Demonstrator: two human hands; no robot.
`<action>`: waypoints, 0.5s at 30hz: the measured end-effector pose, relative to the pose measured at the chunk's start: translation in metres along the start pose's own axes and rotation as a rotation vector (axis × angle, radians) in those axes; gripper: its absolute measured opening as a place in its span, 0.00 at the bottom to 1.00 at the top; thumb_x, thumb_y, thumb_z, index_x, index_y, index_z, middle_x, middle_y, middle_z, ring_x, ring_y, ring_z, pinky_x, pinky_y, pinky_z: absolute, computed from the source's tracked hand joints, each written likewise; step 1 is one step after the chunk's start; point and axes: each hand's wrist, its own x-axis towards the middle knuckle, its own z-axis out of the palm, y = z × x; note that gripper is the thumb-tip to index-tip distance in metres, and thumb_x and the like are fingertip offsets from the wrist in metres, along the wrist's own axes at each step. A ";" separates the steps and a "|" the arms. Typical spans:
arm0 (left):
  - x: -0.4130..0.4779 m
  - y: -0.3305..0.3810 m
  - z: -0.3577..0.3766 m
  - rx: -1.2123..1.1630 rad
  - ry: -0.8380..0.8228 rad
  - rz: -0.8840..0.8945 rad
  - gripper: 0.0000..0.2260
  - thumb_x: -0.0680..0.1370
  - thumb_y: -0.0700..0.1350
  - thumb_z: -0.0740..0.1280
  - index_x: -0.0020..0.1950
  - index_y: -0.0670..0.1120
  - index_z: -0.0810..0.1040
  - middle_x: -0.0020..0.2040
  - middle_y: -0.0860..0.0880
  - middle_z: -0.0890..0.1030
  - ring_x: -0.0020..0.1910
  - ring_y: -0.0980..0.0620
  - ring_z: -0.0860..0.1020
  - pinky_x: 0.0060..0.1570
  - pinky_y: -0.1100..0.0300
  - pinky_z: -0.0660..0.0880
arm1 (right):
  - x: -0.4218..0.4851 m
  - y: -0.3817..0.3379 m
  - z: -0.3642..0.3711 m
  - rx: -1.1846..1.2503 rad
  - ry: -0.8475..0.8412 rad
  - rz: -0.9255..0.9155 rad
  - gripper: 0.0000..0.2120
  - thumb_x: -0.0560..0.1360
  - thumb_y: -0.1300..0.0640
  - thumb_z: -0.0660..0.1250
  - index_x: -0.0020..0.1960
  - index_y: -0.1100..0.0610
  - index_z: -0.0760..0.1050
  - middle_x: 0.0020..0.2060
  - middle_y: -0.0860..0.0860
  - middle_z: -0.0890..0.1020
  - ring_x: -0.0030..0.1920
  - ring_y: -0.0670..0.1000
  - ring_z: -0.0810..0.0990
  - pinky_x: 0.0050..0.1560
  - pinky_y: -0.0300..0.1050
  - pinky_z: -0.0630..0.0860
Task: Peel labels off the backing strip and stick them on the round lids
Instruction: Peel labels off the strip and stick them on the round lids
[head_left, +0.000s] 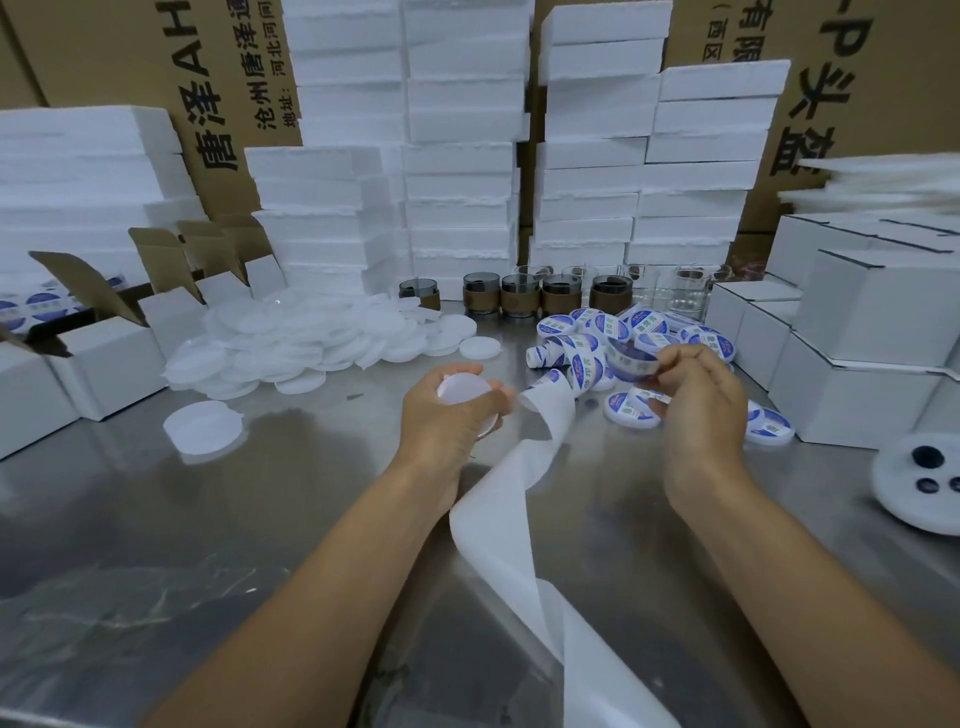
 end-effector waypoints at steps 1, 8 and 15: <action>-0.001 0.003 0.000 -0.027 0.011 0.017 0.13 0.68 0.33 0.73 0.45 0.48 0.76 0.41 0.45 0.82 0.36 0.50 0.81 0.35 0.63 0.79 | 0.000 -0.002 0.000 0.043 -0.012 0.052 0.15 0.70 0.70 0.54 0.31 0.54 0.69 0.28 0.45 0.76 0.30 0.43 0.75 0.31 0.29 0.69; -0.007 0.021 0.003 -0.408 -0.232 -0.044 0.07 0.76 0.46 0.65 0.48 0.43 0.75 0.41 0.43 0.82 0.37 0.45 0.82 0.43 0.56 0.80 | -0.011 -0.016 0.004 0.390 -0.259 0.359 0.09 0.74 0.64 0.57 0.37 0.54 0.69 0.24 0.46 0.77 0.27 0.45 0.74 0.33 0.39 0.65; -0.013 0.020 0.011 -0.366 -0.479 -0.183 0.32 0.80 0.59 0.47 0.70 0.34 0.64 0.59 0.35 0.76 0.48 0.43 0.79 0.52 0.52 0.75 | -0.027 -0.016 0.011 0.263 -0.661 0.338 0.06 0.62 0.54 0.67 0.38 0.53 0.75 0.32 0.49 0.77 0.25 0.45 0.72 0.26 0.35 0.67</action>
